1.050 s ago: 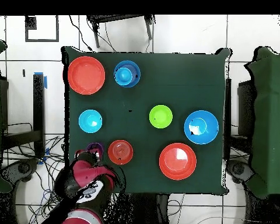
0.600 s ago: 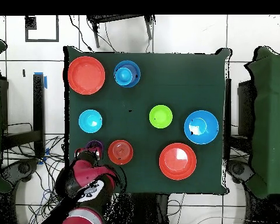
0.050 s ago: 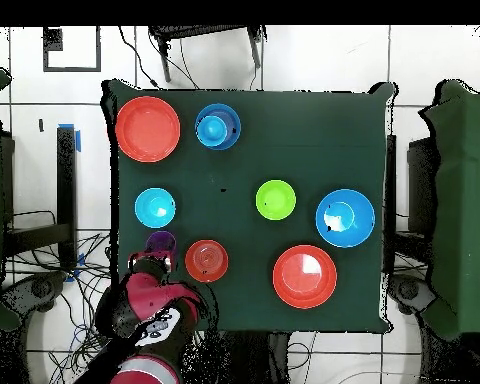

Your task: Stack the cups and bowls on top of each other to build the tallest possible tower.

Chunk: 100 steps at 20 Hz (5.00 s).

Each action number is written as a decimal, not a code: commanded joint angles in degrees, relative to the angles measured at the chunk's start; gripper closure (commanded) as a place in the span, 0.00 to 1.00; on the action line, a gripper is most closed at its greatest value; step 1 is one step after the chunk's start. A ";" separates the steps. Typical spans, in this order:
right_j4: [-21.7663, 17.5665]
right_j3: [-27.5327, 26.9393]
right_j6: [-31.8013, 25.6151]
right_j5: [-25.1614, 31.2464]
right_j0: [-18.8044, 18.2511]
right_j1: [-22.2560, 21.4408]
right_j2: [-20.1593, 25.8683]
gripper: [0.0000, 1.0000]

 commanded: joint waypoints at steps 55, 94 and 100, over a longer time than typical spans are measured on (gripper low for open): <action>-0.89 1.94 5.99 17.72 -7.79 -6.07 10.75 0.00; -0.90 1.23 7.65 12.37 -5.21 -4.63 8.31 0.00; -1.35 1.24 7.46 12.02 -5.64 -4.25 8.64 0.00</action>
